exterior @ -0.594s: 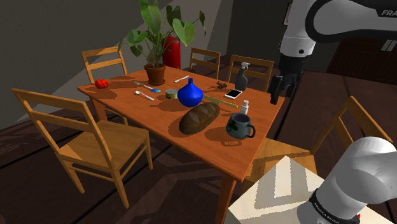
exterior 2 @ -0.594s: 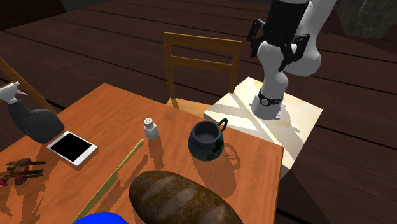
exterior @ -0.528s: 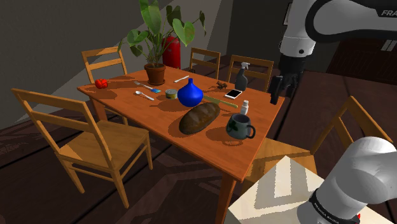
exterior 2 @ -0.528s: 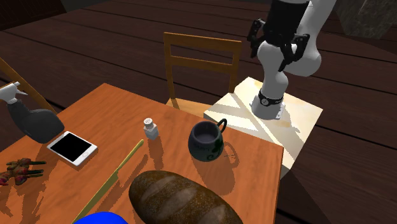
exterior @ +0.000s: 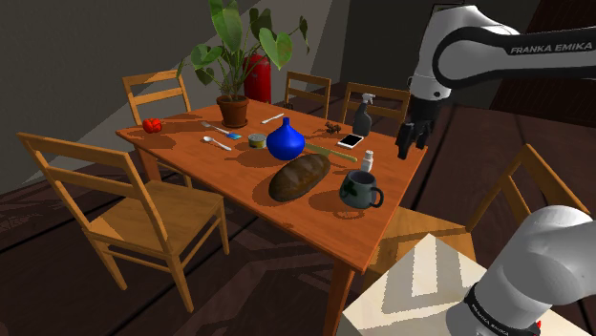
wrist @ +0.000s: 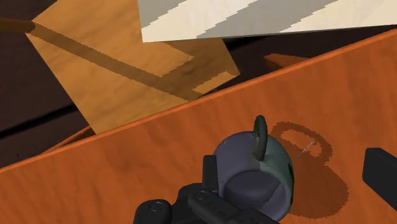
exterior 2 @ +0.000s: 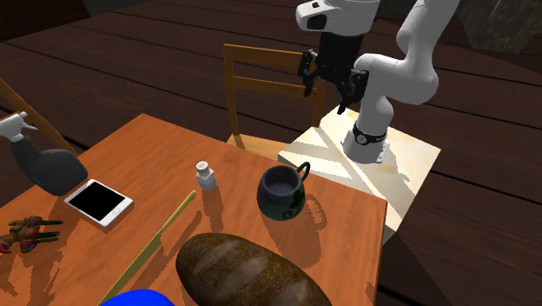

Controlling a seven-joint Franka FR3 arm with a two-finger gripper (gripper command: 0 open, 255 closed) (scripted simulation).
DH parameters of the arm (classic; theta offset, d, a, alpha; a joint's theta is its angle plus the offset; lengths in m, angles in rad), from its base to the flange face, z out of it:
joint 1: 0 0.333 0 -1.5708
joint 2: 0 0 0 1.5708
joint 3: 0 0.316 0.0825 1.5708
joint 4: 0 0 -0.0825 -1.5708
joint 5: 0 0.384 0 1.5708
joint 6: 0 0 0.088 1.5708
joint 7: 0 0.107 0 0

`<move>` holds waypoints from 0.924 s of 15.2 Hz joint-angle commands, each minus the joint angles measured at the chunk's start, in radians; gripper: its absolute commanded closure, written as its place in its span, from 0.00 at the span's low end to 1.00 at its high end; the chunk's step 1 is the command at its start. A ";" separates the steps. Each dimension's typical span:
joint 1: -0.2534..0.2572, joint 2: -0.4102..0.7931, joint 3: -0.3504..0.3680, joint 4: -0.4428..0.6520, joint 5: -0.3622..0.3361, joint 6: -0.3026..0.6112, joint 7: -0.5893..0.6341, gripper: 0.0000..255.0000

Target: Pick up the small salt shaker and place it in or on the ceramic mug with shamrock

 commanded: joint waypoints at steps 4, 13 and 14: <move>-0.014 0.125 -0.081 -0.004 -0.049 0.160 -0.115 0.00; -0.014 0.422 -0.214 0.092 -0.061 0.415 -0.327 0.00; -0.013 0.459 -0.227 0.110 -0.053 0.439 -0.353 0.00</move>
